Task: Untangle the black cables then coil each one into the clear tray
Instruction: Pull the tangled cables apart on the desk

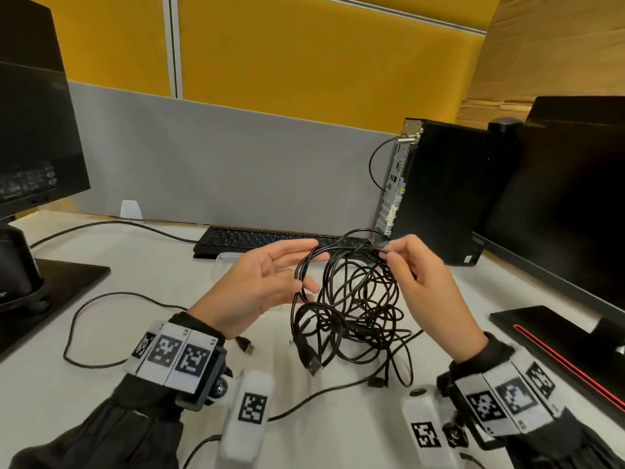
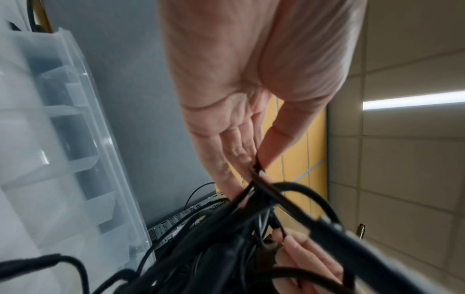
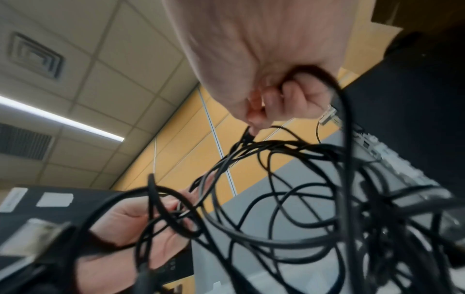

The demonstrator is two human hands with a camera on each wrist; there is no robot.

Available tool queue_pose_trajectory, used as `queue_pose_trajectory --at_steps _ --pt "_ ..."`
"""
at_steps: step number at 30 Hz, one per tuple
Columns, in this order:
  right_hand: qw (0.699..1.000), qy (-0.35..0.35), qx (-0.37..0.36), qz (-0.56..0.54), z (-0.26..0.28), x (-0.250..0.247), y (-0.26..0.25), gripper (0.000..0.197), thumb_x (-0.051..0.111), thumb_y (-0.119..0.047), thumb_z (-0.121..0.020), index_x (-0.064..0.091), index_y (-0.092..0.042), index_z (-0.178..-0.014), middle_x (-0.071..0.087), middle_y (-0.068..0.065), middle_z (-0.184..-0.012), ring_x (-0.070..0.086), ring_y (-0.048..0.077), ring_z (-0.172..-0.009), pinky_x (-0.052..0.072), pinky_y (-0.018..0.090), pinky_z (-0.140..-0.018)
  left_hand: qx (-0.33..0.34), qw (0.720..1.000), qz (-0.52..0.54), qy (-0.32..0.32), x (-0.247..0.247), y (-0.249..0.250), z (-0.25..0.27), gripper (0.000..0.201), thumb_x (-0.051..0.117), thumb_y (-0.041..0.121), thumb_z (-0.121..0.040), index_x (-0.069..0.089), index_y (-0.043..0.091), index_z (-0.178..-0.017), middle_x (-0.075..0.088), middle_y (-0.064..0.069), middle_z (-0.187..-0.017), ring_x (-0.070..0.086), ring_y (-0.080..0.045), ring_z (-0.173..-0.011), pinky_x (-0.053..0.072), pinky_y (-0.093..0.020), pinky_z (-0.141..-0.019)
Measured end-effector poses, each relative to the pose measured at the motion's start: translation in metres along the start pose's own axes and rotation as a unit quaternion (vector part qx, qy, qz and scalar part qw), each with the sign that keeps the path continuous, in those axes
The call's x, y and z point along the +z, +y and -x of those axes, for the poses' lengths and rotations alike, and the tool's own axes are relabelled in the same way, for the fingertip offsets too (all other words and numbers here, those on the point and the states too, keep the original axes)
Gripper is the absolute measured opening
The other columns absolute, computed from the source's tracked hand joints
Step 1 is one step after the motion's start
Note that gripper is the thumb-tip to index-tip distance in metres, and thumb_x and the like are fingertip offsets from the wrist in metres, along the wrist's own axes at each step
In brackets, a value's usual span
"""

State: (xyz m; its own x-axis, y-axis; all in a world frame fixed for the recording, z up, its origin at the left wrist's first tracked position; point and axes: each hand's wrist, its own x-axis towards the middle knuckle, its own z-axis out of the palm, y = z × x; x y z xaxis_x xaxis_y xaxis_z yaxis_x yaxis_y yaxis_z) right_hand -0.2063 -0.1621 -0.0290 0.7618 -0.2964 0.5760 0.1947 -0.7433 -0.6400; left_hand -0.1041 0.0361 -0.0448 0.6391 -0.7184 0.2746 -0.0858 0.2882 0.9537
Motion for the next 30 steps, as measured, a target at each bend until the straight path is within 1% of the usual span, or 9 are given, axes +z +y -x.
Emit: queue_pose_trajectory --at_steps 3,7,11,14,17,21,24,27,30 --pt "0.994 0.025 -0.085 0.061 -0.008 -0.004 0.001 0.017 0.052 -0.013 -0.094 0.061 -0.027 -0.093 0.055 -0.011 -0.072 0.052 -0.001 -0.069 0.037 0.006 -0.064 0.007 1.0 -0.002 -0.013 -0.002 0.002 0.001 0.052 0.043 -0.018 -0.086 0.052 0.018 -0.123 0.065 0.004 -0.121 0.069 -0.018 -0.086 0.057 -0.03 -0.073" --pt "0.978 0.025 -0.146 0.144 -0.016 -0.005 0.008 0.017 0.057 -0.013 -0.091 0.069 -0.022 -0.099 0.046 -0.011 -0.068 0.046 0.002 -0.063 0.035 0.009 -0.061 0.019 0.999 0.009 -0.028 -0.007 0.0 0.001 0.052 0.044 -0.015 -0.087 0.049 0.016 -0.129 0.06 0.0 -0.129 0.066 -0.026 -0.101 0.056 -0.039 -0.08" --pt "0.973 -0.006 -0.166 0.163 -0.018 0.002 0.008 0.021 0.057 -0.012 -0.091 0.071 -0.023 -0.102 0.043 -0.01 -0.069 0.042 0.001 -0.063 0.031 0.013 -0.058 0.021 0.998 0.038 -0.051 -0.007 0.001 0.002 0.055 0.048 -0.011 -0.087 0.043 0.016 -0.135 0.055 0.002 -0.135 0.063 -0.031 -0.109 0.055 -0.042 -0.081" --pt "0.976 -0.021 -0.16 0.144 -0.017 0.009 0.007 0.023 0.055 -0.01 -0.092 0.071 -0.022 -0.104 0.039 -0.016 -0.07 0.042 -0.001 -0.065 0.032 0.011 -0.059 0.019 0.997 0.043 -0.066 -0.003 0.003 0.003 0.057 0.046 -0.014 -0.087 0.043 0.018 -0.134 0.055 0.007 -0.134 0.064 -0.031 -0.107 0.056 -0.041 -0.079" --pt "0.982 -0.02 -0.145 0.117 -0.018 0.014 0.006 0.024 0.054 -0.01 -0.093 0.071 -0.022 -0.106 0.04 -0.014 -0.07 0.042 0.001 -0.065 0.034 0.009 -0.062 0.02 0.997 0.044 -0.068 -0.002 0.003 0.003 0.059 0.045 -0.016 -0.085 0.044 0.019 -0.133 0.056 0.008 -0.133 0.065 -0.032 -0.105 0.056 -0.041 -0.078" --pt "0.986 0.023 -0.131 0.097 -0.018 0.016 0.003 0.019 0.058 -0.01 -0.091 0.072 -0.021 -0.099 0.053 -0.004 -0.073 0.05 0.005 -0.067 0.039 0.013 -0.062 0.033 0.998 0.035 -0.031 -0.002 0.004 0.003 0.053 0.046 -0.017 -0.086 0.047 0.015 -0.128 0.061 -0.004 -0.121 0.067 -0.031 -0.101 0.057 -0.036 -0.071" --pt "0.991 0.045 -0.113 0.051 -0.019 0.016 0.002 0.012 0.065 -0.011 -0.087 0.069 -0.021 -0.089 0.065 -0.009 -0.083 0.062 0.001 -0.081 0.044 0.006 -0.074 0.056 0.997 0.041 0.021 -0.003 0.005 0.002 0.047 0.05 -0.016 -0.083 0.049 0.011 -0.121 0.055 -0.01 -0.093 0.068 -0.03 -0.097 0.058 -0.038 -0.069" --pt "0.993 0.039 -0.103 0.03 -0.02 0.015 -0.001 0.01 0.066 -0.013 -0.086 0.066 -0.024 -0.085 0.066 -0.013 -0.084 0.063 -0.002 -0.085 0.045 0.005 -0.076 0.069 0.993 0.063 0.066 -0.007 0.007 0.0 0.045 0.058 -0.004 -0.074 0.053 0.011 -0.116 0.059 -0.01 -0.086 0.069 -0.03 -0.095 0.059 -0.041 -0.072" --pt "0.99 0.048 -0.127 0.033 -0.02 0.017 -0.006 0.01 0.065 -0.013 -0.087 0.065 -0.023 -0.086 0.066 -0.011 -0.083 0.063 0.001 -0.083 0.047 0.008 -0.077 0.096 0.987 0.03 0.123 -0.013 0.009 0.0 0.033 0.057 -0.004 -0.079 0.058 0.015 -0.107 0.07 -0.004 -0.084 0.07 -0.014 -0.084 0.057 -0.026 -0.073"
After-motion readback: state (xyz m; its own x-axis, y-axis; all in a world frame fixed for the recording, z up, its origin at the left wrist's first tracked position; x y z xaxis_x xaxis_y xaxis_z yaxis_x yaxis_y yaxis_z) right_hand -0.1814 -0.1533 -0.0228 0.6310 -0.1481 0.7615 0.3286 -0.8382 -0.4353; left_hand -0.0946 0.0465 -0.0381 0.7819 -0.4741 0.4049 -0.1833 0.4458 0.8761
